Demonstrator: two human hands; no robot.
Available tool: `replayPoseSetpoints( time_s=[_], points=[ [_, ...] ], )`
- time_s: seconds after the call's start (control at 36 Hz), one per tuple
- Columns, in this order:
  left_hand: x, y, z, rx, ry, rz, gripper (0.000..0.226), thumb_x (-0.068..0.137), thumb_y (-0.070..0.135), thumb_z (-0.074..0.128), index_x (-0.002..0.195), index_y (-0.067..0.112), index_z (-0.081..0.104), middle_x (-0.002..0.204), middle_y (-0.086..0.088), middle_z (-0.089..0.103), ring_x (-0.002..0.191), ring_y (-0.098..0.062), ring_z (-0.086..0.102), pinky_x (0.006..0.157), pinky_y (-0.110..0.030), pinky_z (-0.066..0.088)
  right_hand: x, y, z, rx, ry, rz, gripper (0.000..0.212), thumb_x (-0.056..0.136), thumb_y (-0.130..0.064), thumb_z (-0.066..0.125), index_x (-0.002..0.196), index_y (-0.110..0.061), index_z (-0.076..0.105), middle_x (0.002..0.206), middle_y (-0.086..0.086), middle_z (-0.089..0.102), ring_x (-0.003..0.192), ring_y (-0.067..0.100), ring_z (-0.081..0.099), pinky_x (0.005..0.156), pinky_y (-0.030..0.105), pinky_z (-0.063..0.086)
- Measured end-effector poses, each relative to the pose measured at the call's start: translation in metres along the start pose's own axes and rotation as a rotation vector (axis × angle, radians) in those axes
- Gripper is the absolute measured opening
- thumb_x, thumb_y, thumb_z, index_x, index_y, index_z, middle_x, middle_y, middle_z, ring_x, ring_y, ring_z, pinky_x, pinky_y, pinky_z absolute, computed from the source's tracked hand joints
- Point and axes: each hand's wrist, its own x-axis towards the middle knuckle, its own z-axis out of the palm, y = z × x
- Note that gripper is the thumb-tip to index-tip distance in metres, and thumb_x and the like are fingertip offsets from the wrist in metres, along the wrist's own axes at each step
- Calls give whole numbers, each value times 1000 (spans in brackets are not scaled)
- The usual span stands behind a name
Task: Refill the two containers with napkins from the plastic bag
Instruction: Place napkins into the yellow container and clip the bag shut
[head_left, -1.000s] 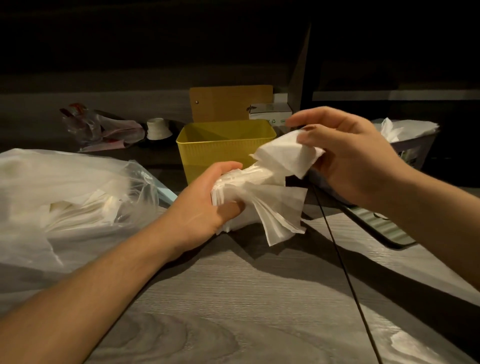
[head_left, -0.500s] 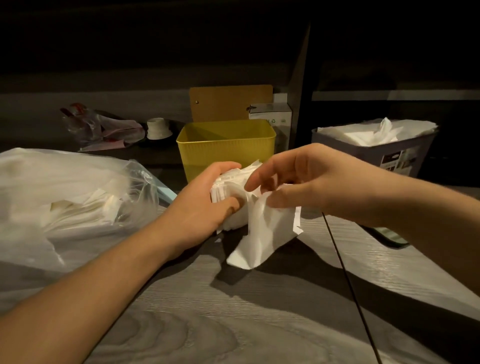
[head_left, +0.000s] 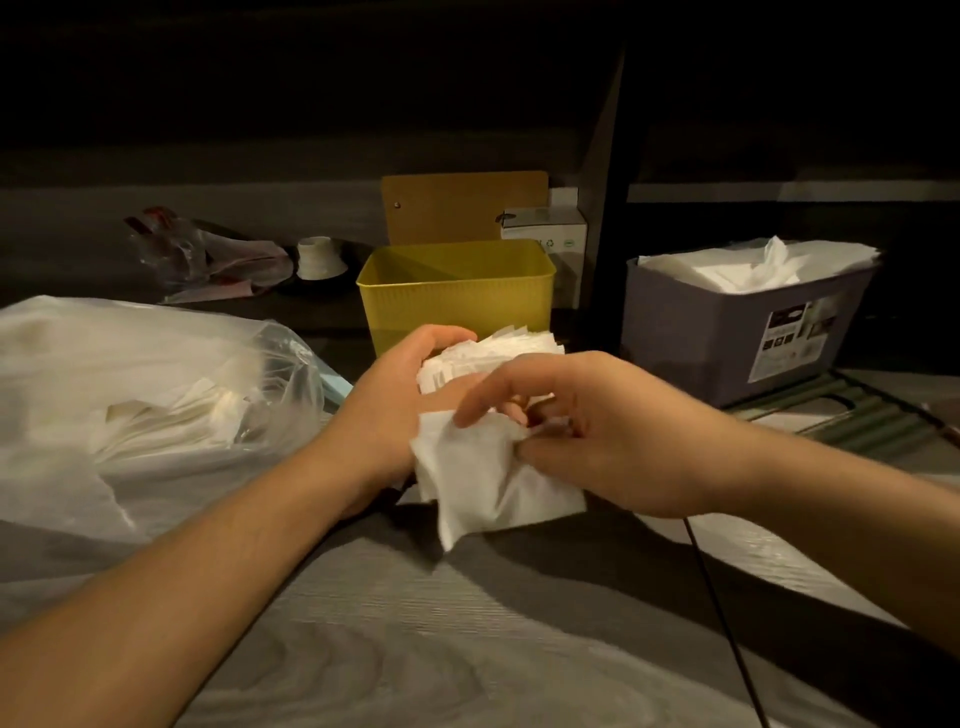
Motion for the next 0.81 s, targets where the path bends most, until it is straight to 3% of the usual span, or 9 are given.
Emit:
replayPoseSetpoints(
  time_s=[0.11, 0.19, 0.28, 0.33, 0.44, 0.56, 0.67, 0.75, 0.81],
  points=[
    [1, -4, 2, -28, 45, 11, 31, 93, 27, 70, 122, 35, 62, 113, 14, 69, 103, -7, 67, 87, -32, 57, 1, 8, -6, -333, 125, 1, 53, 94, 2, 54, 126, -40, 62, 124, -19, 59, 116, 1, 55, 95, 25, 49],
    [1, -5, 1, -14, 45, 10, 34, 94, 26, 69, 126, 33, 61, 115, 13, 68, 104, -8, 66, 90, -34, 56, 1, 11, -11, -475, 83, 20, 56, 95, 3, 50, 129, -40, 59, 130, -19, 58, 120, 2, 52, 95, 23, 47],
    [1, -7, 1, -41, 47, 3, 34, 94, 25, 69, 127, 31, 62, 114, 10, 70, 101, -10, 68, 89, -38, 57, -4, 6, -16, -352, -73, -11, 48, 94, -1, 52, 116, -42, 65, 116, -25, 61, 109, -4, 55, 86, 16, 46],
    [1, -6, 1, -46, 48, 1, 35, 93, 25, 69, 126, 31, 61, 112, 12, 69, 99, -7, 68, 85, -33, 58, -6, 5, -15, -171, -114, -60, 42, 95, -3, 56, 112, -39, 69, 114, -24, 63, 110, -4, 57, 86, 16, 49],
    [1, -5, 0, -51, 20, -9, 34, 94, 27, 69, 125, 37, 61, 114, 16, 67, 103, -6, 66, 88, -33, 57, 3, 21, -10, 109, 161, -59, 45, 93, 4, 61, 107, -38, 68, 113, -20, 67, 113, 2, 62, 90, 26, 55],
    [0, -2, 1, -11, -8, -10, 36, 99, 18, 57, 129, 38, 58, 124, 17, 61, 113, -7, 59, 98, -39, 53, 7, 37, -7, -85, 374, -1, 42, 94, -1, 63, 110, -40, 65, 111, -30, 63, 110, -14, 55, 89, 5, 44],
    [-2, 2, 3, -139, -5, -44, 25, 101, 45, 51, 122, 40, 65, 116, 18, 67, 113, -9, 61, 102, -42, 50, 4, 42, 0, -145, 411, 16, 37, 93, -4, 66, 117, -31, 67, 113, -23, 63, 110, -9, 55, 91, 5, 42],
    [-4, 3, 5, -137, -26, -2, 50, 88, 72, 47, 123, 40, 63, 114, 23, 67, 112, 2, 60, 99, -31, 48, 5, 42, 2, -162, 456, -10, 36, 91, -7, 70, 118, -29, 67, 108, -16, 64, 105, 1, 57, 91, 16, 47],
    [-5, 4, 6, -72, -46, 29, 59, 79, 77, 54, 127, 42, 57, 117, 23, 63, 107, 9, 59, 89, -21, 47, 6, 41, 4, -148, 467, -16, 36, 90, -9, 72, 118, -30, 66, 106, -17, 63, 103, 0, 57, 89, 18, 48]
  ],
)
